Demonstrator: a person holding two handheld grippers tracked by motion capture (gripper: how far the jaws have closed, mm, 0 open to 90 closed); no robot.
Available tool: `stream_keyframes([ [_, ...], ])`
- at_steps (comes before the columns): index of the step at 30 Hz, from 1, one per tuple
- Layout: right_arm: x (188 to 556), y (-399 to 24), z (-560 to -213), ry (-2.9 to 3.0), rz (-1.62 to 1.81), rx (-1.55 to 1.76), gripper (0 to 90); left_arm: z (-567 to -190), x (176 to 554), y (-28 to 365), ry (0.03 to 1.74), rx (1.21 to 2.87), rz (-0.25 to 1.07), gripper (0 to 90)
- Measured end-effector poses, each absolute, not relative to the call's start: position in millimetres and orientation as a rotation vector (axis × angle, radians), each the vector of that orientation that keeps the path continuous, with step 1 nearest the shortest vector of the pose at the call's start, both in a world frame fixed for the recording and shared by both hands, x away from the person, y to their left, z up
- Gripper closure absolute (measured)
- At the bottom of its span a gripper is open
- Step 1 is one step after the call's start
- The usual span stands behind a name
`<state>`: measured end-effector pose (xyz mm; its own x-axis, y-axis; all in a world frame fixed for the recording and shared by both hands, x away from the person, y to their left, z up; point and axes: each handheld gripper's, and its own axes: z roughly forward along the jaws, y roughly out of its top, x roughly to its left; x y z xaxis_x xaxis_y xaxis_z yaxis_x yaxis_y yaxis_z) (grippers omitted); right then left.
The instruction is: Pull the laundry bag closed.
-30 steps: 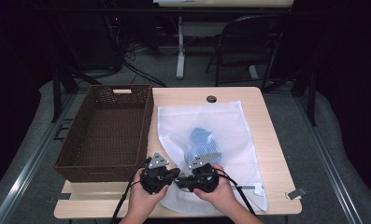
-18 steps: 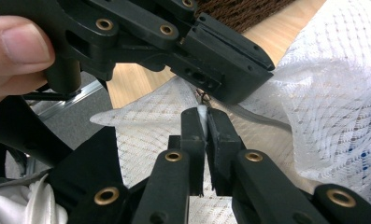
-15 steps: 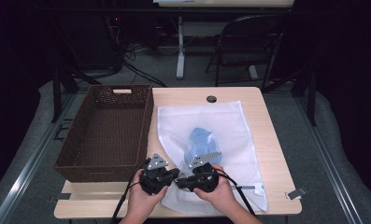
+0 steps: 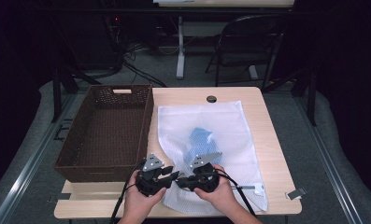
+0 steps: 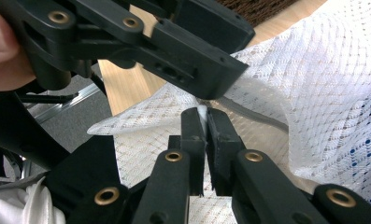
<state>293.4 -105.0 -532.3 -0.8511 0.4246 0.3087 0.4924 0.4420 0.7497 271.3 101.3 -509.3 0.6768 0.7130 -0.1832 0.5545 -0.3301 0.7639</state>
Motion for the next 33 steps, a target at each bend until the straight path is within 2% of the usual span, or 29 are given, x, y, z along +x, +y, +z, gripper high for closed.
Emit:
stream_keyframes([
  [7,293,-106,-532,-2.608,-1.403,-0.823,86.7,-507,267,111,0.995,2.024,0.258,65.0],
  [18,293,-105,-532,-2.616,-1.418,-0.824,86.7,-512,259,122,1.015,2.018,0.222,65.4],
  [33,292,-100,-533,-2.659,-1.414,-0.803,86.7,-521,258,121,1.004,2.047,0.166,72.3],
])
